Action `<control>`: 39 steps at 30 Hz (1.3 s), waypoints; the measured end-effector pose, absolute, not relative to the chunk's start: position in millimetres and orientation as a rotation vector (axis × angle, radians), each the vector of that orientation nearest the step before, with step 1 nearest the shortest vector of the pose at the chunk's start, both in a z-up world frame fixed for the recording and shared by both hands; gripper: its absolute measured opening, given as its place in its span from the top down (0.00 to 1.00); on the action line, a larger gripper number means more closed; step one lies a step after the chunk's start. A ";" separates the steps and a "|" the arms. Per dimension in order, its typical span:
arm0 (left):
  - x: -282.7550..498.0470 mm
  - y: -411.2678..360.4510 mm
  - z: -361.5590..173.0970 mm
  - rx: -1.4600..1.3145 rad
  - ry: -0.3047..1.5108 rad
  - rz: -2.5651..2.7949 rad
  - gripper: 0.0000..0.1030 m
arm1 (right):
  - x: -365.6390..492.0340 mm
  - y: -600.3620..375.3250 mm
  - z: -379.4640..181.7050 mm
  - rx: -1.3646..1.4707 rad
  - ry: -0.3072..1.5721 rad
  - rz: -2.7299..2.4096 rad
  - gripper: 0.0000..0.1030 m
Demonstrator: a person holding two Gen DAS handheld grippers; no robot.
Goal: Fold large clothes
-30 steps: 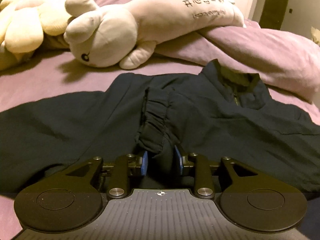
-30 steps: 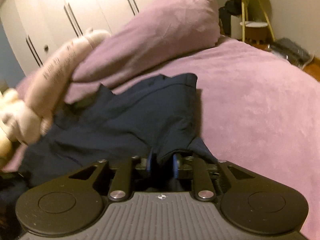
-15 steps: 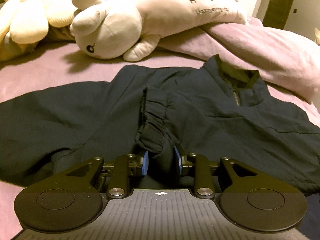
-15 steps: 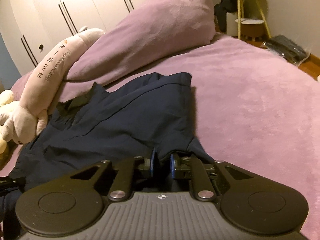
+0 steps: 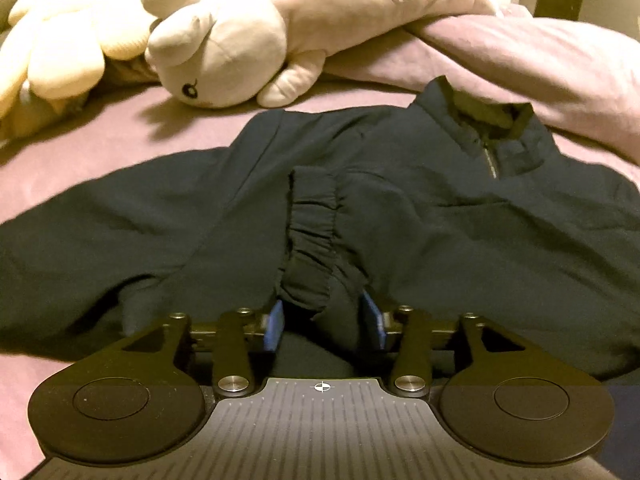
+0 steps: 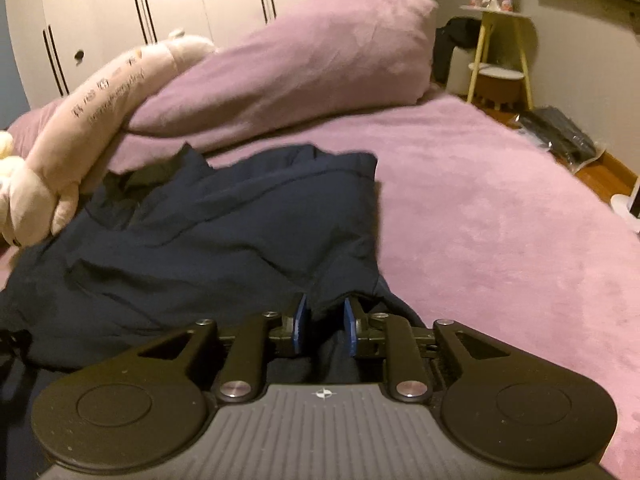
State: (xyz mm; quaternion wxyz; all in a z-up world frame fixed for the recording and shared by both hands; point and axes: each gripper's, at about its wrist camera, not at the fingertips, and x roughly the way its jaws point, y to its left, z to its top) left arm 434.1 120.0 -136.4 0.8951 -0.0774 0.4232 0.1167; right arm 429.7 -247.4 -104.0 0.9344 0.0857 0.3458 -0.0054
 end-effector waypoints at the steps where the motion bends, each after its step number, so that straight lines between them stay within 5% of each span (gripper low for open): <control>1: 432.7 120.5 -136.7 -0.156 0.880 0.239 0.51 | 425.8 -245.0 -101.0 0.157 0.693 -0.026 0.71; 10: 415.6 135.0 -133.6 -0.194 0.903 0.262 0.33 | 443.8 -214.2 -137.4 -0.038 0.780 -0.002 0.67; 17: 361.3 170.5 -122.8 -0.296 0.882 0.190 0.36 | 409.3 -226.3 -108.9 0.059 0.739 0.064 0.63; 21: 299.2 227.3 -114.1 -0.510 0.789 0.183 0.22 | 364.7 -234.8 -96.0 0.168 0.709 0.140 0.54; 25: 240.6 316.0 -121.7 -0.695 0.699 0.373 0.23 | 334.8 -240.5 -94.3 0.266 0.700 0.170 0.54; 32: 172.3 464.7 -171.6 -1.126 0.487 0.707 0.41 | 321.6 -234.4 -107.7 0.409 0.777 0.145 0.54; 38: 154.2 519.9 -208.2 -1.451 0.270 0.695 0.59 | 317.9 -225.6 -105.3 0.429 0.800 0.122 0.54; 39: 156.0 524.3 -210.9 -1.453 0.277 0.703 0.68 | 317.1 -224.0 -103.9 0.418 0.797 0.122 0.54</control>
